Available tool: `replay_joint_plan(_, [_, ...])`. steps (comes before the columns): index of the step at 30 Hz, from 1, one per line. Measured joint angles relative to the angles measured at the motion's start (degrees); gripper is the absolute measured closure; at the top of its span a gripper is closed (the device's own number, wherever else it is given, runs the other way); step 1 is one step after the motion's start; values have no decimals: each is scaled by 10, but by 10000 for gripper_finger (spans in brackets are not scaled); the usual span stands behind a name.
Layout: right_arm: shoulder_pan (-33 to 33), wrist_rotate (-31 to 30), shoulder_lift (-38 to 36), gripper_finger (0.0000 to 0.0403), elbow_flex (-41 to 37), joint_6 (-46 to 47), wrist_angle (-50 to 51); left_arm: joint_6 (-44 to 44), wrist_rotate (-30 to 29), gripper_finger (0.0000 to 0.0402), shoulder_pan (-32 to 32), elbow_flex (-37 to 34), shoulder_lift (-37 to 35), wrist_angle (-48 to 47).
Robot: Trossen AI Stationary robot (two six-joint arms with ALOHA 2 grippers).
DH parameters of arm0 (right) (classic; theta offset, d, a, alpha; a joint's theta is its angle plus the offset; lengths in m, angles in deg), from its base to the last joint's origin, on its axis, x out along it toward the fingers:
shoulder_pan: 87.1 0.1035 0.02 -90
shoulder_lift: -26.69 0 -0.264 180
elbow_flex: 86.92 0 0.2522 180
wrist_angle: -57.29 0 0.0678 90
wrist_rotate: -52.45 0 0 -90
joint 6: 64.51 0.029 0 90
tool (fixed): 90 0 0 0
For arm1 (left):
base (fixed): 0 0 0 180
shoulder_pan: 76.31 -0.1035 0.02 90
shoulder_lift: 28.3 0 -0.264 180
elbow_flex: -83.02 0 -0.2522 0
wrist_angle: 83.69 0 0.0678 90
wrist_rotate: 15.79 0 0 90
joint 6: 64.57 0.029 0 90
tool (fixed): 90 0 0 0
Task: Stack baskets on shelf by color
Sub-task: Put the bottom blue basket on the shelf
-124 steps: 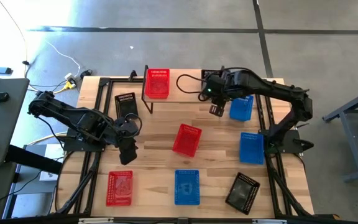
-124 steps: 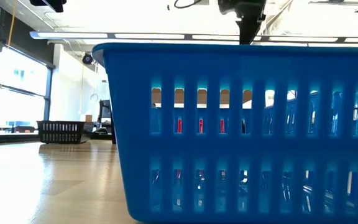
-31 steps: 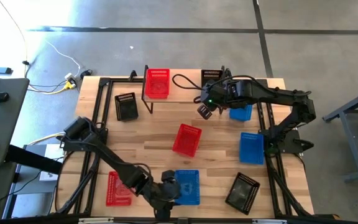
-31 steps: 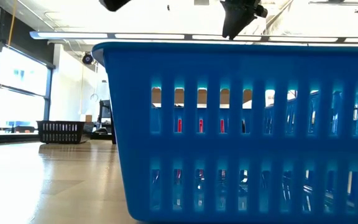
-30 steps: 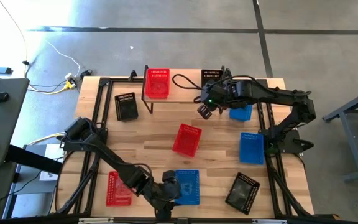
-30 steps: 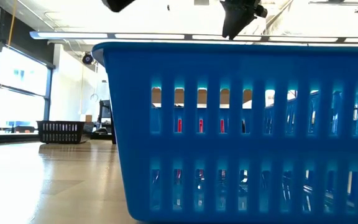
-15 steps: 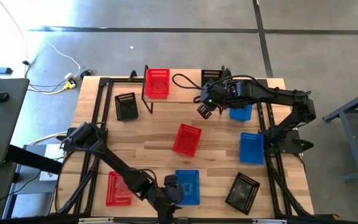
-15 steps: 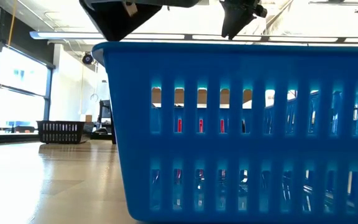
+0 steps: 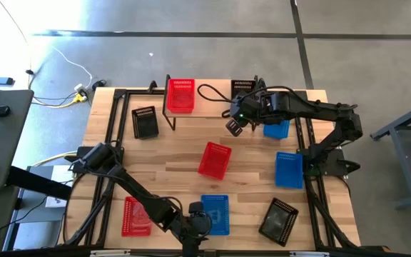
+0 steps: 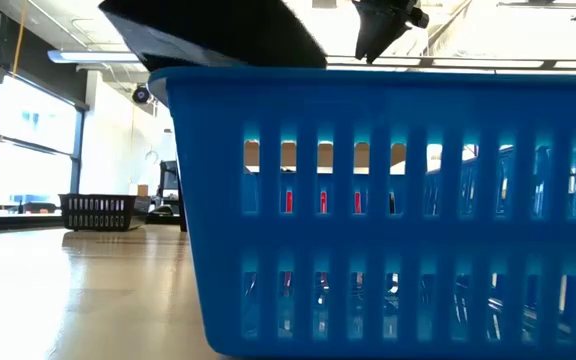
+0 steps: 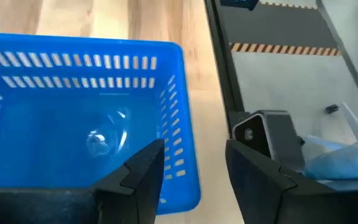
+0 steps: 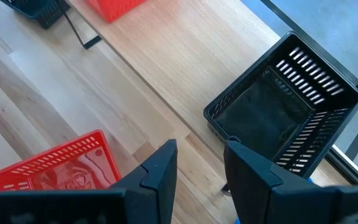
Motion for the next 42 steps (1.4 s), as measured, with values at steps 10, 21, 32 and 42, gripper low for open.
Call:
replay_joint_plan(10, [0,0,0,284,0,0,-4,-4,0,241,1,0,18,-9])
replay_joint_plan(21, [0,-1,0,284,0,0,-4,-21,-12,293,-6,-1,19,-29])
replay_joint_plan(32, [0,-5,0,284,0,0,-4,-7,6,391,-15,-1,20,-35])
replay_joint_plan(42, [0,-14,0,284,0,0,-4,9,26,396,-2,-1,12,-44])
